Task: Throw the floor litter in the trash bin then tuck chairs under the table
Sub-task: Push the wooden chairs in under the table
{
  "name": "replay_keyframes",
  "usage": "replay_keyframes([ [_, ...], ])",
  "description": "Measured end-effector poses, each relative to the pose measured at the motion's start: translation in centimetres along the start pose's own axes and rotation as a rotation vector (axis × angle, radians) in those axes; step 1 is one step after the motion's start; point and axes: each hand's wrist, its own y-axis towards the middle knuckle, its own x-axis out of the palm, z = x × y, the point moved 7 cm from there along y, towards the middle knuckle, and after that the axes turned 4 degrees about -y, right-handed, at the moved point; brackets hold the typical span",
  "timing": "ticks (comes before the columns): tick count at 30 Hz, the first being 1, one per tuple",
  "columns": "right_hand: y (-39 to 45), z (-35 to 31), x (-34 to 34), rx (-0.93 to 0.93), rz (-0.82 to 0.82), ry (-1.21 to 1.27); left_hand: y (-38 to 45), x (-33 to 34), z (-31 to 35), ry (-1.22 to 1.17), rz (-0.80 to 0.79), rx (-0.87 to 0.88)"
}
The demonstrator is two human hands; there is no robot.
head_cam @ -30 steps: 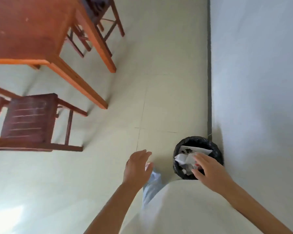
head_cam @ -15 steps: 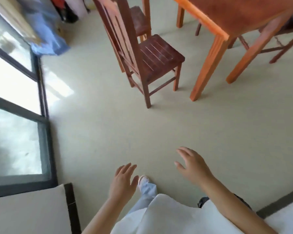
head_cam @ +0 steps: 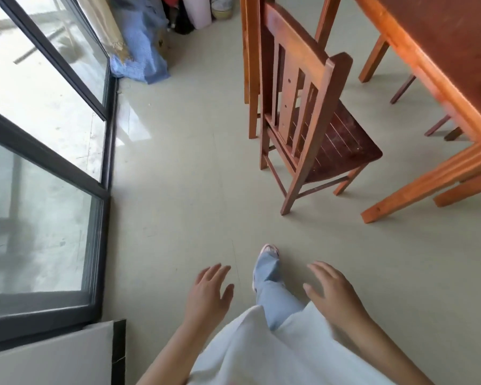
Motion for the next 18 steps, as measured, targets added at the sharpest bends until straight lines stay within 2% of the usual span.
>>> replay_keyframes([
  [3,6.4,0.8,-1.4,0.055,0.008,-0.024,6.1,-2.8,0.0,-0.024,0.03,-0.03],
  [6,14.3,-1.2,-3.2,-0.002,0.013,-0.041,12.0,-6.1,0.0,-0.017,0.069,-0.051],
  [11,27.2,-8.9,-5.1,-0.168,0.051,-0.018,21.3,-11.3,-0.7,-0.006,0.109,-0.078],
  [15,34.5,-14.8,-5.5,-0.315,0.067,-0.094,27.9,-15.2,-2.3,0.0,0.112,-0.104],
  [18,39.9,-17.7,-5.7,-0.299,0.092,-0.086,33.7,-19.5,-2.9,0.021,0.189,0.055],
])
